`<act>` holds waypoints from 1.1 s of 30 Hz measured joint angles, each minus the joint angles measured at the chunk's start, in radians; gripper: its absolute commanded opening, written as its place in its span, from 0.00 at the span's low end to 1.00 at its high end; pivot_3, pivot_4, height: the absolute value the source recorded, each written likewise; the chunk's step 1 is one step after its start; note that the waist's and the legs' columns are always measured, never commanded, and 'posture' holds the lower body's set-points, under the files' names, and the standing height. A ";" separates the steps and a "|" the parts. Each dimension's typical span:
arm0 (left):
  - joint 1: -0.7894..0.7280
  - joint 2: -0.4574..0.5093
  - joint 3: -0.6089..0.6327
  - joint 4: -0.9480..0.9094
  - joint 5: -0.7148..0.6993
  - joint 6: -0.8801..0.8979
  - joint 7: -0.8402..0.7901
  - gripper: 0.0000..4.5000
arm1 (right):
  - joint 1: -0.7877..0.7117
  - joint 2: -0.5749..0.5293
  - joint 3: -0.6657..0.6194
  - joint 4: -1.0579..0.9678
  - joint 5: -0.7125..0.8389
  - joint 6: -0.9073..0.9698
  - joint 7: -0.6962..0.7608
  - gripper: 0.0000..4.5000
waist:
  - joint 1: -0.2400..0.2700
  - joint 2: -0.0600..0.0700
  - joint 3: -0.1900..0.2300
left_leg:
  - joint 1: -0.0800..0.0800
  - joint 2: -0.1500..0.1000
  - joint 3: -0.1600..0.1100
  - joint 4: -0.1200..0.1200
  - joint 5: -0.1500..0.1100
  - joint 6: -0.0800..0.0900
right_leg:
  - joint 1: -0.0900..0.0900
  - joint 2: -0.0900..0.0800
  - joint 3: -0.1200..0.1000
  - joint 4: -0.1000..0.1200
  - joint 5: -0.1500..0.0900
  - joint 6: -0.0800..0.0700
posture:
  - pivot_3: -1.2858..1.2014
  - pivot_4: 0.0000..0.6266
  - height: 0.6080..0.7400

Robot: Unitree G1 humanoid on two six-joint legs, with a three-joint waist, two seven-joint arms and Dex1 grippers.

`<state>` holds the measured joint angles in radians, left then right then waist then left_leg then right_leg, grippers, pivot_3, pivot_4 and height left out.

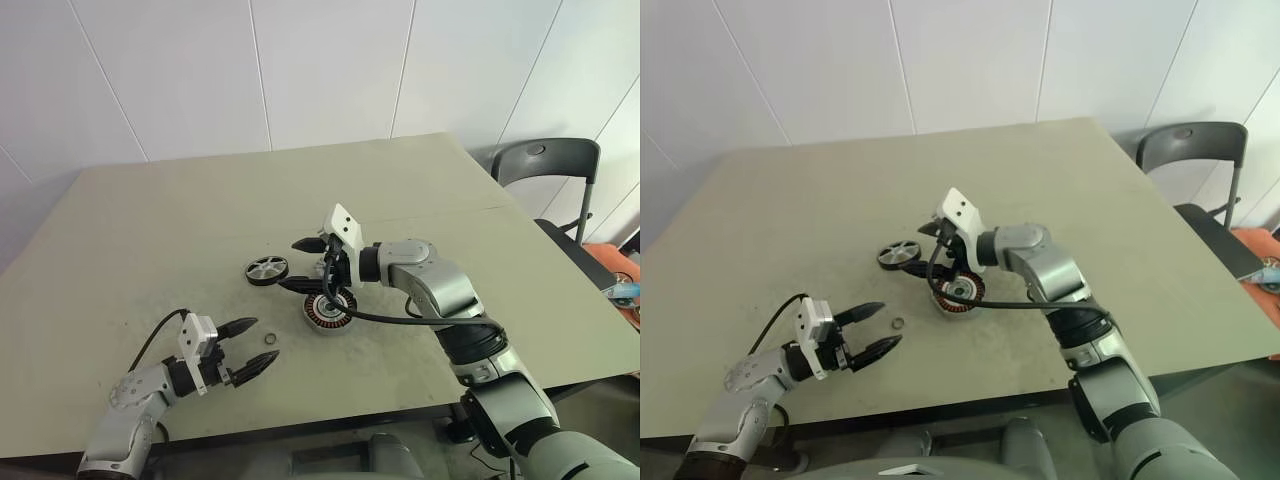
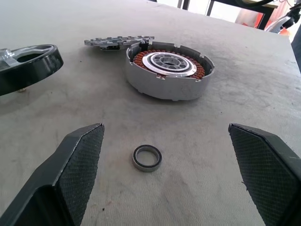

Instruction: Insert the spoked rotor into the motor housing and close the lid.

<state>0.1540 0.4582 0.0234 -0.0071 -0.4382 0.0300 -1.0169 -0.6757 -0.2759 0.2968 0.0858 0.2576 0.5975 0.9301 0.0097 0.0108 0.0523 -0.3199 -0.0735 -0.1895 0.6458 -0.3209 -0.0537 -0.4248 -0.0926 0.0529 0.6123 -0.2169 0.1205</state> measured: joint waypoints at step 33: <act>-0.698 -0.337 -0.142 0.678 0.261 -0.094 0.208 1.00 | -0.007 0.014 -0.009 0.007 -0.009 -0.005 -0.018 0.99 | -0.028 -0.002 -0.002 | 0.000 0.005 0.004 -0.010 0.011 -0.006 | 0.012 0.002 0.003 -0.016 0.010 0.008 | 0.52 0.00 1.00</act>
<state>-0.5444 0.1216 -0.1182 0.6707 -0.1775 -0.0637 -0.8084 -0.6824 -0.2621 0.2874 0.0931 0.2490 0.5920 0.9117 -0.0187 0.0088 0.0506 -0.3199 -0.0686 -0.1851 0.6356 -0.3102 -0.0593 -0.4127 -0.0909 0.0560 0.5963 -0.2065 0.1285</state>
